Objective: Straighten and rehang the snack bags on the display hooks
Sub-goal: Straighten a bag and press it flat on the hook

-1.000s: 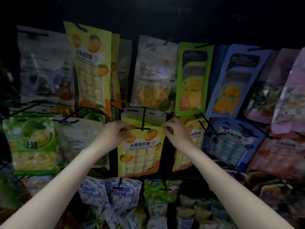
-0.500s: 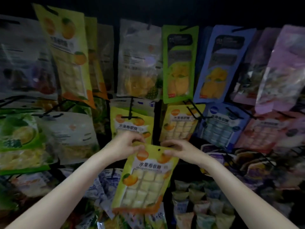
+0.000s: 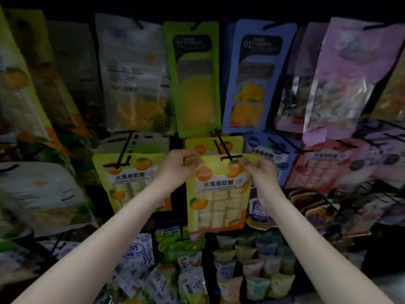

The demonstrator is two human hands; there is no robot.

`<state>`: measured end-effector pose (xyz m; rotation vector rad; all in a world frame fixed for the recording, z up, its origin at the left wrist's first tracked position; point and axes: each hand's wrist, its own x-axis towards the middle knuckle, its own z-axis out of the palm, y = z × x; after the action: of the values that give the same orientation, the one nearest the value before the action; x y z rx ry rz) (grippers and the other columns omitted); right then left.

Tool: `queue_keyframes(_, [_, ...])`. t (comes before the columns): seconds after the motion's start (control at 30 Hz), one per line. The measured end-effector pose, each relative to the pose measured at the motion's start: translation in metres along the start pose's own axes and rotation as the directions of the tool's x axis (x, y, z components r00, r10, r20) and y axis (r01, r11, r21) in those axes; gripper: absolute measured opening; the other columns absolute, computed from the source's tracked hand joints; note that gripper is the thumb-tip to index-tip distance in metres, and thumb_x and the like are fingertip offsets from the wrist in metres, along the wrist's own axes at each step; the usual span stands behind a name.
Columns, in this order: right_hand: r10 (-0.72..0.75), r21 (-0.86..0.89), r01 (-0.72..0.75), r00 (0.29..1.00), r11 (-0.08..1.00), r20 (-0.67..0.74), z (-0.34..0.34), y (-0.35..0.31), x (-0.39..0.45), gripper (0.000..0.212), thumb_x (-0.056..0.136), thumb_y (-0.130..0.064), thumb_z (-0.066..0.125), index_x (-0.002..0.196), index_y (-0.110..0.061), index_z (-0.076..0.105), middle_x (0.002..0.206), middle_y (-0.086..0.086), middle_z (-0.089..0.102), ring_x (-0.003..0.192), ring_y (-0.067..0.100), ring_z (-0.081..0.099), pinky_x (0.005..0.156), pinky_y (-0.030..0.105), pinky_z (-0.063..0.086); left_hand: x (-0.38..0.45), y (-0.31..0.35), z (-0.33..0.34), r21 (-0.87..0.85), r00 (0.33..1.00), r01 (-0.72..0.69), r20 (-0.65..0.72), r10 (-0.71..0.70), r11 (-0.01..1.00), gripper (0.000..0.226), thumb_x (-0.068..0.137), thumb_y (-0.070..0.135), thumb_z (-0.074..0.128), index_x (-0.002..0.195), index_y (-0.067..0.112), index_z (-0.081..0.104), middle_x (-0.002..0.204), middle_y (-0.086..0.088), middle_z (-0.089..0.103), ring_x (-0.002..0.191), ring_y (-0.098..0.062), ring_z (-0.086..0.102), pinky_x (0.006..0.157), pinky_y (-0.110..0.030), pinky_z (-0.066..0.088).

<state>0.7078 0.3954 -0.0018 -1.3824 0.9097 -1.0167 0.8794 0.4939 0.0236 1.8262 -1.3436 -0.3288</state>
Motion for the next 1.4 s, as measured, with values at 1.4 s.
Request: queue_keyframes(1.4, [-0.242,-0.082,0.327,0.824,0.941,0.513,0.12,0.034,-0.027,0.027,0.08,-0.004,0.07,0.076,-0.02,0.048,0.076,-0.004,0.056,0.071,0.003,0.057,0.068,0.017,0.047,-0.063,-0.051,-0.043,0.63,0.815,-0.381,-0.116,0.567,0.677,0.006,0.083,0.01,0.051,0.088,0.011,0.051,0.082,-0.01,0.056,0.062,-0.025,0.053,0.045,-0.031,0.042])
